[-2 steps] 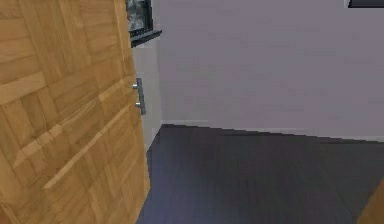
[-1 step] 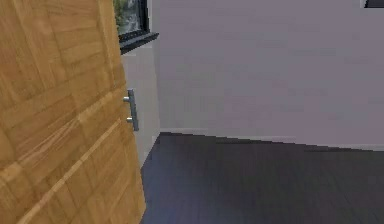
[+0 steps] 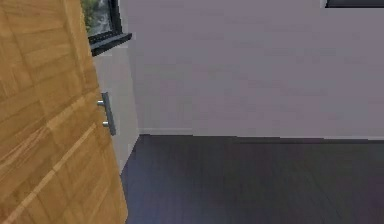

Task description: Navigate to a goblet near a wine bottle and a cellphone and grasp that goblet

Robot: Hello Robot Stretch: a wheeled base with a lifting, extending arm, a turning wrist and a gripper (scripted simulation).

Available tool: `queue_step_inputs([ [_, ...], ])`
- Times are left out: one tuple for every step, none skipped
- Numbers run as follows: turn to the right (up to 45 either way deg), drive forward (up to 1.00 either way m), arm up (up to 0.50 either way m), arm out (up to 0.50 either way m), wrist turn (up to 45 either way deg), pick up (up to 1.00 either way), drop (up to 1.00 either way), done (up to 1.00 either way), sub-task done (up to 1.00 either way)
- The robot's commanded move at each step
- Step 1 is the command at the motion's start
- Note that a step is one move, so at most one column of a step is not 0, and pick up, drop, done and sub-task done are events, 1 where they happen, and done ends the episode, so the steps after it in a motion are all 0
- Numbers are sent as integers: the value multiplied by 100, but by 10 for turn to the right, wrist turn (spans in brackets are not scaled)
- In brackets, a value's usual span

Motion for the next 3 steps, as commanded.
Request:
queue_step_inputs([
  [0,45,0,0,0,0,0,0,0],
  [450,0,0,0,0,0,0,0,0],
  [450,0,0,0,0,0,0,0,0],
])
